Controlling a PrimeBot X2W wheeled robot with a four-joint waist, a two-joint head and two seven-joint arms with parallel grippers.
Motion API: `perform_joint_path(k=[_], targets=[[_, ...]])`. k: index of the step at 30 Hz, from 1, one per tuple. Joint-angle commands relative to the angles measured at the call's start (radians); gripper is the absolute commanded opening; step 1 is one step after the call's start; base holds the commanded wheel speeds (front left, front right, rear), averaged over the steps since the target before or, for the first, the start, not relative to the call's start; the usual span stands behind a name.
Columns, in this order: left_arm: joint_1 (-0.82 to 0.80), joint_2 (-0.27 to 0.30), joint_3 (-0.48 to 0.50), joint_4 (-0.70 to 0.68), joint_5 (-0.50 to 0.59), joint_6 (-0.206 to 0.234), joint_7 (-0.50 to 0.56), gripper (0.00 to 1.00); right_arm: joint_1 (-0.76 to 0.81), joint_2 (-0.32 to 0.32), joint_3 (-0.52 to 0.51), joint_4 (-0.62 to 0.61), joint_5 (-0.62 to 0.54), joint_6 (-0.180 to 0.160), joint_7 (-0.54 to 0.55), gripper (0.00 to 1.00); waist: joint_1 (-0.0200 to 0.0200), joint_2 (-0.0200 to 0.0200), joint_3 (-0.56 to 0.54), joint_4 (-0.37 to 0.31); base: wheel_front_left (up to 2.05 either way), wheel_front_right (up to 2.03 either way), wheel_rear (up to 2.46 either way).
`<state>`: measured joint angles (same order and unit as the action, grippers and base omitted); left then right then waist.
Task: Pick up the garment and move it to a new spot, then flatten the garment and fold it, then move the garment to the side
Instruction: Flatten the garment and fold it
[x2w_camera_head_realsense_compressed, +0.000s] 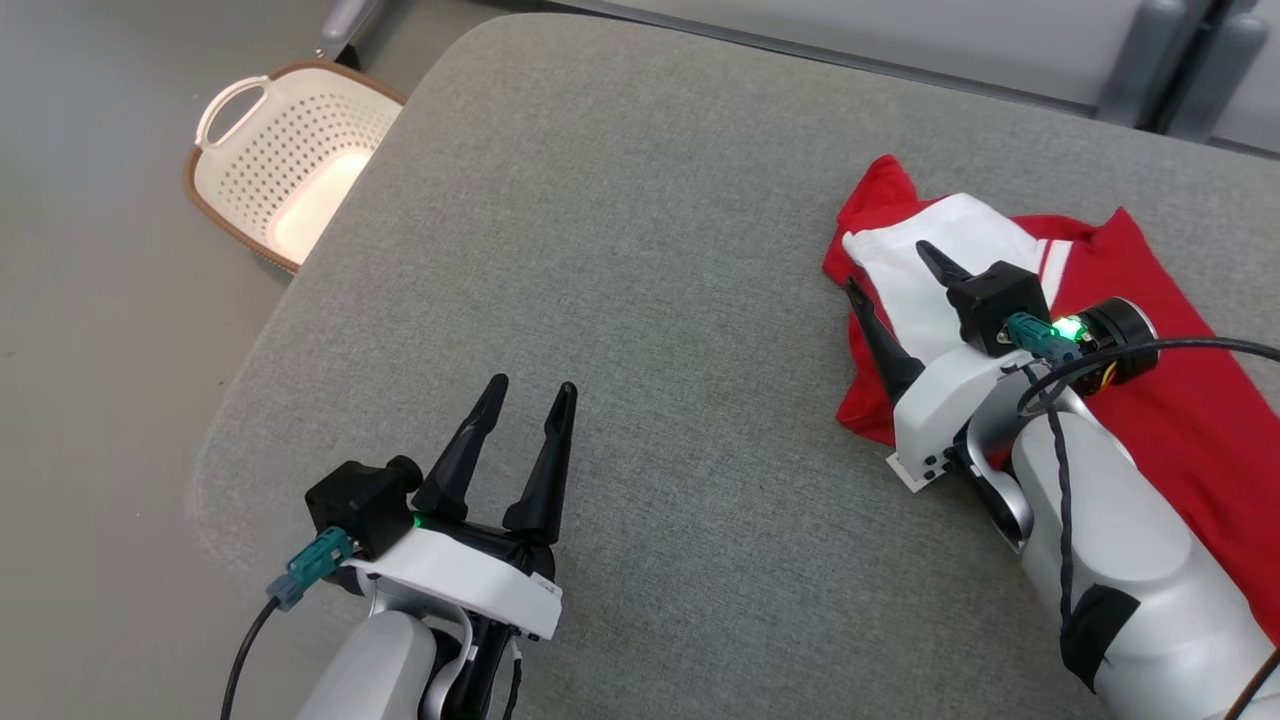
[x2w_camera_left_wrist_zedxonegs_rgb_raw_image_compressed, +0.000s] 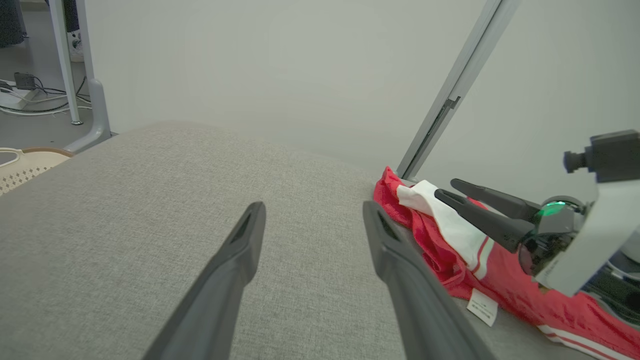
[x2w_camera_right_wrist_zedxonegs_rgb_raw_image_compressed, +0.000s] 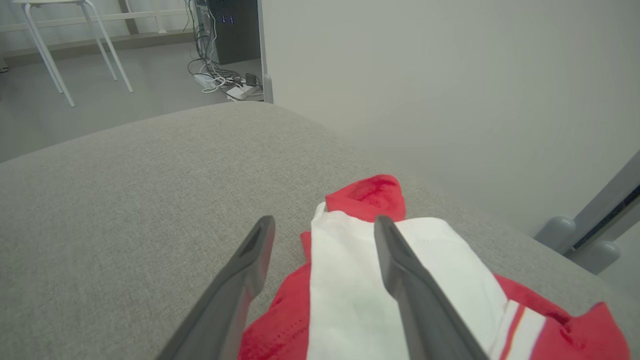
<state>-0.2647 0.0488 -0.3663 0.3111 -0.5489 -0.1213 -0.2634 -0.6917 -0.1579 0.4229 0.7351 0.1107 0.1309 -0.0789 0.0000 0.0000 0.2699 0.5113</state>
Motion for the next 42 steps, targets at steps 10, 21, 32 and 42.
perform_joint_path(k=[10,21,32,42], targets=[[0.009,0.004,0.011,-0.024,-0.017,0.026,-0.001,1.0,-0.084,-0.006,0.01,0.136,-0.013,0.0,-0.042,0.12,0.0,0.0,0.048,0.032,0.0,0.0,0.0],[-0.005,0.003,-0.016,0.0,-0.016,0.025,-0.001,1.0,-0.098,-0.003,-0.012,0.189,0.03,0.0,-0.122,0.0,0.0,0.0,0.017,0.021,0.0,0.0,0.0],[0.003,0.003,0.002,-0.002,-0.009,0.021,-0.001,1.0,-0.147,-0.185,-0.078,0.075,0.076,0.0,-0.082,0.0,0.0,0.0,0.009,-0.016,0.0,0.0,0.0],[-0.035,0.004,-0.032,-0.012,-0.036,0.01,-0.001,1.0,-0.315,-0.513,-0.153,-0.057,0.075,0.0,0.106,0.0,0.0,0.0,0.093,-0.012,0.0,0.0,0.0]])
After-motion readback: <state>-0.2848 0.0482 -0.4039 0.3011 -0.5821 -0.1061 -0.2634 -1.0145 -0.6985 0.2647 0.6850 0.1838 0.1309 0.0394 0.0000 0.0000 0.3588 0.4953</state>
